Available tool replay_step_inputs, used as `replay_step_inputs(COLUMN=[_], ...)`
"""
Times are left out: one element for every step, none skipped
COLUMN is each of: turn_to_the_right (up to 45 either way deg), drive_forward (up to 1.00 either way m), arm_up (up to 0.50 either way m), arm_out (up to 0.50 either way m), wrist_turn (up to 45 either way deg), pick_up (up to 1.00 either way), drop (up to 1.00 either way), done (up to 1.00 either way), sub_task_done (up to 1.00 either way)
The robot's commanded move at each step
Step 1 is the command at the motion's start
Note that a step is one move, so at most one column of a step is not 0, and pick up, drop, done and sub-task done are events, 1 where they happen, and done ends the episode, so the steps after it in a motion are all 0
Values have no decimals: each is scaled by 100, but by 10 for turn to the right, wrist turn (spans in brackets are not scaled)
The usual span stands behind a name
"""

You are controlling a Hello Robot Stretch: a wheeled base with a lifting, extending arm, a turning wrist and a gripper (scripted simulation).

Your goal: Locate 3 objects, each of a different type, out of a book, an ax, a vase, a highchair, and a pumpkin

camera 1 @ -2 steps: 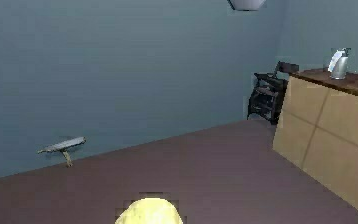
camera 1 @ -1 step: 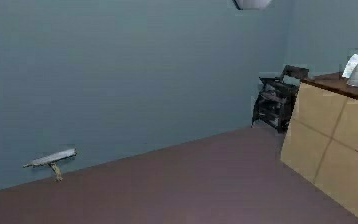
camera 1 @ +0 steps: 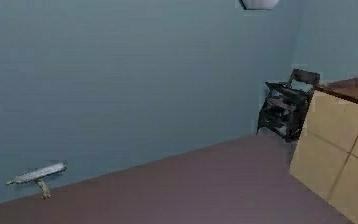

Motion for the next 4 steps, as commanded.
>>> replay_step_inputs(turn_to_the_right=[450,240,0,0], drive_forward=[0,0,40,90], arm_up=[0,0,0,0], arm_out=[0,0,0,0], wrist_turn=[0,0,0,0], pick_up=[0,0,0,0], drop=[0,0,0,0], done=[0,0,0,0], sub_task_done=[0,0,0,0])
